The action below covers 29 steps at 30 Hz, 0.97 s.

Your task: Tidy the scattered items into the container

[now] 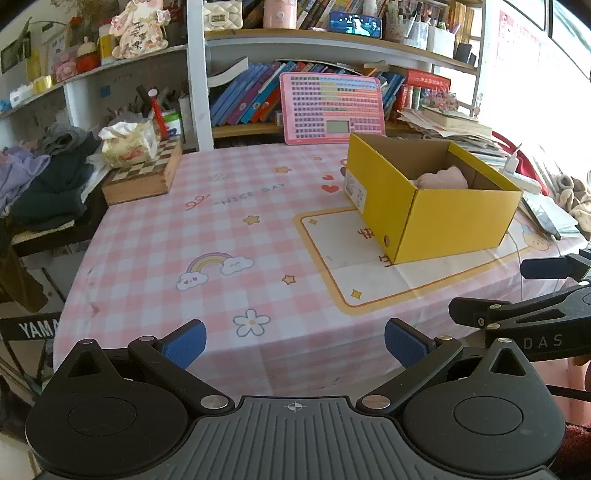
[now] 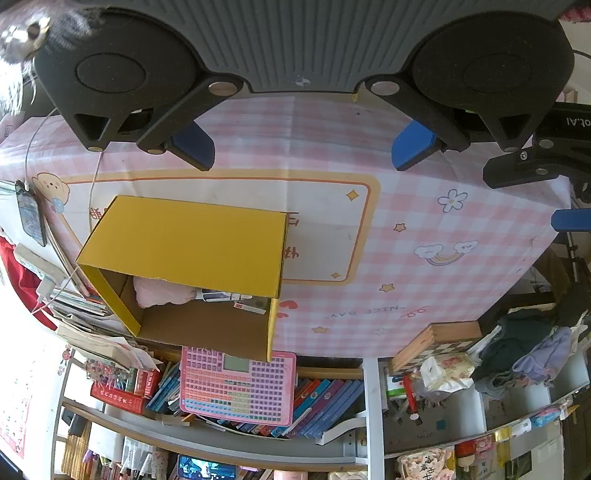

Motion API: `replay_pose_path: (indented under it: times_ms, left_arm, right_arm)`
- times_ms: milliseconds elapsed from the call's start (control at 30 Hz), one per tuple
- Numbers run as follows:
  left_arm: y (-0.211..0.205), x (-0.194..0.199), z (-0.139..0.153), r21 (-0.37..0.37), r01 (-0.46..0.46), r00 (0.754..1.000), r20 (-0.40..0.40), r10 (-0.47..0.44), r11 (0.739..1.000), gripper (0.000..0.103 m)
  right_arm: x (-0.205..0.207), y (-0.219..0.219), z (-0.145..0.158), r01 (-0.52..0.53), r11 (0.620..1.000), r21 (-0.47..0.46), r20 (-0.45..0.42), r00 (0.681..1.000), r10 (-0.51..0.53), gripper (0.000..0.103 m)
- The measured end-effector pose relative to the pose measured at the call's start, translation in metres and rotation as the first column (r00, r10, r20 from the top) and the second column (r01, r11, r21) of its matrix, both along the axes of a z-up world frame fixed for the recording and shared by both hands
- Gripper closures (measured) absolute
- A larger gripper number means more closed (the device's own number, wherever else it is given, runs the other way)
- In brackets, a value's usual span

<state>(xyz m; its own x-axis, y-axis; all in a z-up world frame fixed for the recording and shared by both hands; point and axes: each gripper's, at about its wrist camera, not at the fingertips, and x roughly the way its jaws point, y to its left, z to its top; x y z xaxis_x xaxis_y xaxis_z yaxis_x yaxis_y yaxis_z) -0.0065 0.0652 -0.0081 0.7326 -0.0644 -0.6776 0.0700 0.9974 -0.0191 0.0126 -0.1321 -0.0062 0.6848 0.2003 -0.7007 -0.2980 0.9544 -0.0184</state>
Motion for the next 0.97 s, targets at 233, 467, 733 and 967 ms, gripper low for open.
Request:
replay_pose_path:
  times_ms: [233,467,733,967]
  left_arm:
    - [0.003,0.002,-0.001,-0.013,-0.005,1.000,-0.007,0.005,1.000,0.000]
    - [0.005,0.005,-0.004,-0.026,-0.012,1.000,-0.017,0.011,1.000,0.000]
    - [0.004,0.007,-0.004,-0.022,-0.004,1.000,-0.015,0.003,1.000,0.000]
    - [0.003,0.011,-0.004,-0.023,-0.008,1.000,-0.022,0.008,1.000,0.000]
  right_arm:
    - [0.001,0.001,0.000,0.000,1.000,-0.002,-0.002,1.000,0.000,0.000]
    - [0.004,0.004,-0.002,0.004,1.000,-0.006,-0.009,1.000,-0.004,0.000]
    - [0.007,0.003,-0.003,0.006,1.000,-0.007,-0.012,1.000,-0.006,0.000]
    - [0.011,0.005,-0.005,0.004,1.000,-0.009,-0.019,1.000,-0.004,0.000]
